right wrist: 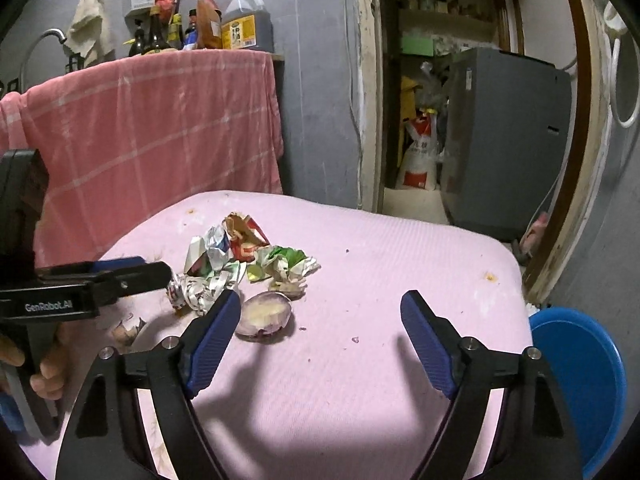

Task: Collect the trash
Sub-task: 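Move both tools back over the foil wrappers and onion skin, then grasp the white foil wrapper with the left tool while the right tool grasps the onion skin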

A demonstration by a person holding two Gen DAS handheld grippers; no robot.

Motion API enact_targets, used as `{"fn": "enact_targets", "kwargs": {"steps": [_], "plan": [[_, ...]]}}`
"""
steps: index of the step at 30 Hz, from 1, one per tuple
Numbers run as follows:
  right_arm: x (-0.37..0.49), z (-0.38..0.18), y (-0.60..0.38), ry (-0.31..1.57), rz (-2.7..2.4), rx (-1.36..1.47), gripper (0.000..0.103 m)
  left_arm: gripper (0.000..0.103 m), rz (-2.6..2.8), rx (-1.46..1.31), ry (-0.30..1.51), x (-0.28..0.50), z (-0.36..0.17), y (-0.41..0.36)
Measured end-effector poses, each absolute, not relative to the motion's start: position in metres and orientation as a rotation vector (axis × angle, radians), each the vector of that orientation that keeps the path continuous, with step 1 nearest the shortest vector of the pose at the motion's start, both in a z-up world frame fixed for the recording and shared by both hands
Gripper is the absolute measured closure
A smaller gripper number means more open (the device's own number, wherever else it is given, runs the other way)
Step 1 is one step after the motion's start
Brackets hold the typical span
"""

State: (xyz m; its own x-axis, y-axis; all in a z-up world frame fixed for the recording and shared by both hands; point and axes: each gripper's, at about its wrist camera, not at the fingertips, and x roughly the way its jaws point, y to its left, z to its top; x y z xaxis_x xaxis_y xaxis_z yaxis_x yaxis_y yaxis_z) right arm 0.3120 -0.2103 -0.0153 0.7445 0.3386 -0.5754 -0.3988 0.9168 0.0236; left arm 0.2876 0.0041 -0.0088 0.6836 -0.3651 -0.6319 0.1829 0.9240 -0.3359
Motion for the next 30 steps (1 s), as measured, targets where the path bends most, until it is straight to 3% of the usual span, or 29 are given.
{"fn": "enact_targets", "kwargs": {"steps": [4, 11, 13, 18, 30], "plan": [[0.314, -0.018, -0.208, 0.630, 0.414, -0.114, 0.025, 0.064, -0.353, -0.275, 0.787, 0.292, -0.013, 0.001], [0.316, -0.021, -0.200, 0.654, 0.430, -0.142, 0.026, 0.083, -0.387, -0.308, 0.800, 0.293, -0.012, 0.003], [0.317, -0.022, -0.199, 0.659, 0.436, -0.147, 0.026, 0.094, -0.390, -0.310, 0.806, 0.296, -0.010, 0.003], [0.320, -0.026, -0.194, 0.690, 0.460, -0.163, 0.029, 0.099, -0.395, -0.324, 0.808, 0.294, -0.011, 0.006], [0.331, -0.037, -0.171, 0.784, 0.543, -0.224, 0.053, 0.102, -0.351, -0.279, 0.755, 0.278, -0.005, 0.007]]}}
